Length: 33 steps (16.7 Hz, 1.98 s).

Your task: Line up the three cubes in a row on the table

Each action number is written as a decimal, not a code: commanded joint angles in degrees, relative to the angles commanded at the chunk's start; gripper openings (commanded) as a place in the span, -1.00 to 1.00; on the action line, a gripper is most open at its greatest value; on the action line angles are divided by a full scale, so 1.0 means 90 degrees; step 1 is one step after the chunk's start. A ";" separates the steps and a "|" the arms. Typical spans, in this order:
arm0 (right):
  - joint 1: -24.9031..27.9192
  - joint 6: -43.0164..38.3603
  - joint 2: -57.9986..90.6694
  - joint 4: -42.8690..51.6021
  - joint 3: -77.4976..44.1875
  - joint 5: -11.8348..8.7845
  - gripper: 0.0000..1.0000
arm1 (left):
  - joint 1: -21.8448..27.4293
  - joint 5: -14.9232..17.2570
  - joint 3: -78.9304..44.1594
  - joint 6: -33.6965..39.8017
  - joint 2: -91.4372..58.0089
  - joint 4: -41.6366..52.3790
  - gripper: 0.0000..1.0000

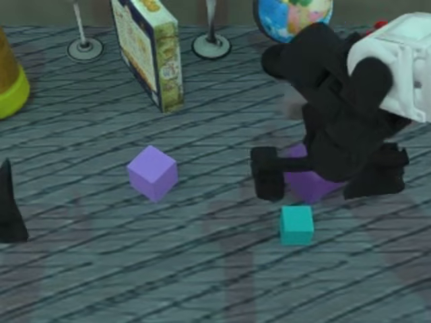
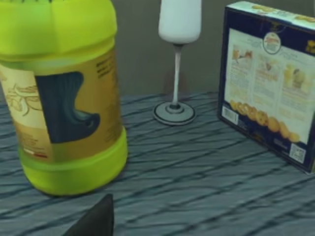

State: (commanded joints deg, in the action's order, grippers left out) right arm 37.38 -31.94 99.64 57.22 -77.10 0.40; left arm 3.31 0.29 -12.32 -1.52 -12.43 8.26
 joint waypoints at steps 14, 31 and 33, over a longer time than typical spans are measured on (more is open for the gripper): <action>-0.2093 0.2527 -0.8220 -0.4307 0.6662 -0.0171 1.00 | 0.1711 -0.0017 -0.7175 -0.0912 -0.9114 0.5026 1.00; -0.4090 0.3548 -1.1071 -0.6358 0.8567 -0.0045 1.00 | 0.2354 -0.0015 -1.0011 -0.1257 -1.2379 0.6710 1.00; -0.4090 0.3548 -1.1071 -0.6358 0.8567 -0.0045 1.00 | 0.2363 -0.0014 -0.9744 -0.1267 -1.2490 0.6343 1.00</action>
State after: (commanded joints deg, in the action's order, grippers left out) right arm 0.57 0.00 0.00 0.00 0.00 0.00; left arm 24.58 0.17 -100.01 -12.92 -124.84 65.35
